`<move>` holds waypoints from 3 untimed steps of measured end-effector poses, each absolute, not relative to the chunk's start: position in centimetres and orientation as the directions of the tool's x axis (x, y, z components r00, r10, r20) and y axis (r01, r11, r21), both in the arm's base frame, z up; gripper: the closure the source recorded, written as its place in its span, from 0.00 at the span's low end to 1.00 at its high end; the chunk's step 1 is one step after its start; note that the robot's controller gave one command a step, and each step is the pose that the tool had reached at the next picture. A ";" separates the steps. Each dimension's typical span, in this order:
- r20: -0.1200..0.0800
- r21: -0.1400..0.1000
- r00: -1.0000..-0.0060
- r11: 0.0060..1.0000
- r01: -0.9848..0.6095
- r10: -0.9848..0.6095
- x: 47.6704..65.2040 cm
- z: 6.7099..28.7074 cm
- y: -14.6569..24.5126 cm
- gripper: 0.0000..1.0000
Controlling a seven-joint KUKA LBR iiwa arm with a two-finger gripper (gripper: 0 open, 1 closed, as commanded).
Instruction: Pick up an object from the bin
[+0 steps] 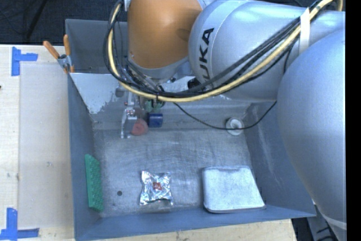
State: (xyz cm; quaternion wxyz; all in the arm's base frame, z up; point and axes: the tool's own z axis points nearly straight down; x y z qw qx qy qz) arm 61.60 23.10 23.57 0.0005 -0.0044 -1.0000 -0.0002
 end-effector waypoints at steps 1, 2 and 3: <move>0.012 -0.003 -0.994 0.994 -0.112 -0.112 54.9 8.5 16.9 0.00; 0.002 0.000 -0.994 0.994 -0.109 -0.109 55.2 9.0 17.0 1.00; 0.003 0.000 -0.994 0.994 -0.108 -0.108 55.2 9.0 17.0 0.00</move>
Offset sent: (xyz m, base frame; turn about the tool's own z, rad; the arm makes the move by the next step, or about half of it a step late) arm -0.0638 -0.0600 -0.1448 -0.1222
